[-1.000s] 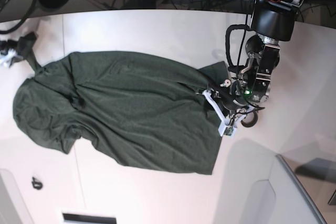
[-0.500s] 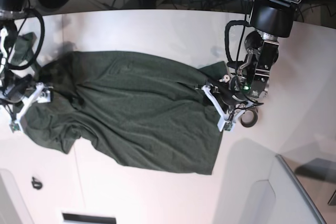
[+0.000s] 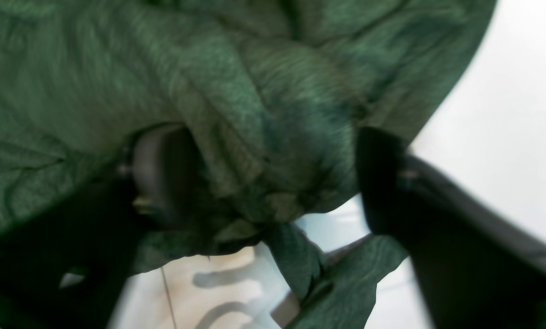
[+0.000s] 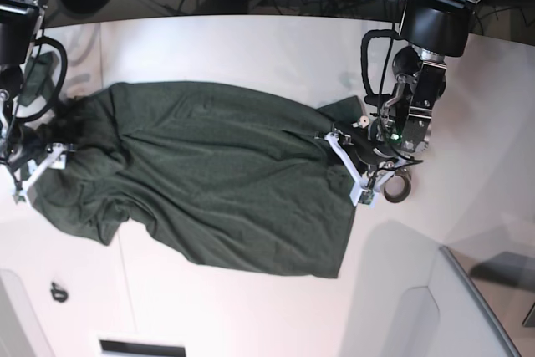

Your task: Layout the t-shirt on the table in an organized manner, then fold the t-shirt properly

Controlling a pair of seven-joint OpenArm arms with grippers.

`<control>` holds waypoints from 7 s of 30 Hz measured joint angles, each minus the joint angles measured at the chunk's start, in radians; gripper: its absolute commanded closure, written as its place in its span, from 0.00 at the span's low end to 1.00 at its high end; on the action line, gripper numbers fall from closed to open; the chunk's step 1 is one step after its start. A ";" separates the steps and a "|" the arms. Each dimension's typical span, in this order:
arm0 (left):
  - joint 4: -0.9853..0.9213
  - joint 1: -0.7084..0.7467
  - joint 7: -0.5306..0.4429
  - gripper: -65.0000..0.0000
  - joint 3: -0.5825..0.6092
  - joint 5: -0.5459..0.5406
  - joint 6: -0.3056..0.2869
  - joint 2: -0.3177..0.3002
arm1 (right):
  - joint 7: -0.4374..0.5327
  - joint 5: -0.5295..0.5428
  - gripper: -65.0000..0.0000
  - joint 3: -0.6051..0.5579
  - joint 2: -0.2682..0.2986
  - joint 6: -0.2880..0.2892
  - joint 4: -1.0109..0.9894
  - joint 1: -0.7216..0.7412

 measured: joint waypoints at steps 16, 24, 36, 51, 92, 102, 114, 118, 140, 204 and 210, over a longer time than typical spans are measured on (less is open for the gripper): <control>-0.024 -0.004 -0.033 0.51 0.093 -0.004 -0.001 0.007 | -0.180 0.010 1.00 0.002 0.016 -0.001 0.397 0.153; -0.058 0.000 -0.111 0.51 0.075 0.283 -0.006 0.060 | -0.249 0.002 1.00 -0.065 0.030 -0.007 0.602 0.212; 0.137 0.064 0.029 0.51 0.094 0.365 -0.007 0.240 | -0.249 0.004 1.00 -0.181 0.010 -0.083 0.600 0.211; 0.124 0.144 -0.047 0.51 0.078 0.428 0.008 0.114 | -0.203 -0.006 1.00 -0.223 0.016 -0.090 0.597 0.187; 0.230 0.191 0.039 0.51 -0.012 0.448 -0.008 0.048 | 0.147 -0.056 0.20 -0.121 -0.044 -0.091 -0.123 0.119; 0.230 0.196 0.039 0.51 -0.015 0.448 -0.008 0.049 | 0.140 -0.057 0.30 -0.117 -0.043 -0.094 -0.148 0.105; 0.230 0.196 0.039 0.51 -0.017 0.448 -0.008 0.047 | 0.134 -0.056 0.79 -0.116 -0.053 -0.090 -0.151 0.072; 0.230 0.196 0.039 0.51 -0.017 0.448 -0.008 0.047 | 0.116 -0.056 0.99 -0.068 -0.076 -0.091 -0.146 0.081; 0.230 0.185 0.040 0.51 -0.014 0.449 -0.008 0.045 | -0.447 -0.064 1.00 -0.133 -0.235 -0.087 0.884 -0.171; 0.230 0.197 0.039 0.51 -0.019 0.452 -0.008 0.043 | -0.099 -0.047 1.00 -0.211 -0.074 -0.104 0.851 -0.447; 0.230 0.196 0.039 0.51 -0.019 0.452 -0.008 0.042 | -0.043 -0.046 1.00 -0.152 -0.186 -0.051 0.871 -0.731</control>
